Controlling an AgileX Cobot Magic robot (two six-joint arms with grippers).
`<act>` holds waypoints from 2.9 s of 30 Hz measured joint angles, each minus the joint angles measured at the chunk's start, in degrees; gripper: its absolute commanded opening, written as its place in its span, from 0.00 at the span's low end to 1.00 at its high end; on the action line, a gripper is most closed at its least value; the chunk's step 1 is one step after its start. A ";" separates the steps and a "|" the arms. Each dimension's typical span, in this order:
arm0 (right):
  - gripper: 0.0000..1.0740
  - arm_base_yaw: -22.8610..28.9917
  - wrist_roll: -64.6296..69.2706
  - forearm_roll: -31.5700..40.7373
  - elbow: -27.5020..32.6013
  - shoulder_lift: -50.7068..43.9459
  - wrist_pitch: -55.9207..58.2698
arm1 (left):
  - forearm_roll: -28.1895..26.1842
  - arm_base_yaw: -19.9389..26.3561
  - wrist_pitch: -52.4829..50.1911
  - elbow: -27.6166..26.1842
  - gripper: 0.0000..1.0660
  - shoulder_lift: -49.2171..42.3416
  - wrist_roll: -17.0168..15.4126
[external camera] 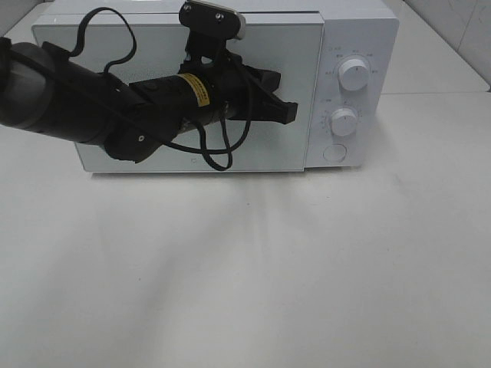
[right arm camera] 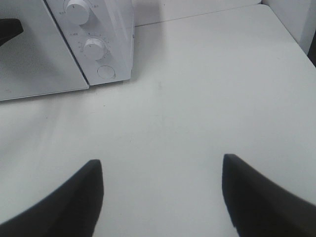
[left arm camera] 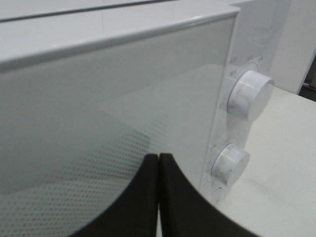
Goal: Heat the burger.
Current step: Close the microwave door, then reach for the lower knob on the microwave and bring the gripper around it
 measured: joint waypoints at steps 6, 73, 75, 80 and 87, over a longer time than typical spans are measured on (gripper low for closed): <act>0.62 0.00 0.00 0.00 0.00 0.00 0.00 | -0.23 -0.63 0.80 -2.98 0.00 2.01 -0.23; 0.62 0.00 0.00 0.00 0.00 0.00 0.00 | -10.26 8.59 85.94 6.36 0.92 -33.86 2.86; 0.62 0.00 0.00 0.00 0.00 0.00 0.00 | -12.20 12.20 86.52 7.16 0.92 -35.75 4.30; 0.62 0.00 0.00 0.00 0.00 0.00 0.00 | -16.16 21.14 88.64 9.40 0.92 -40.85 7.91; 0.62 0.00 0.00 0.00 0.00 0.00 0.00 | -16.96 30.25 90.30 15.47 0.92 -50.99 11.57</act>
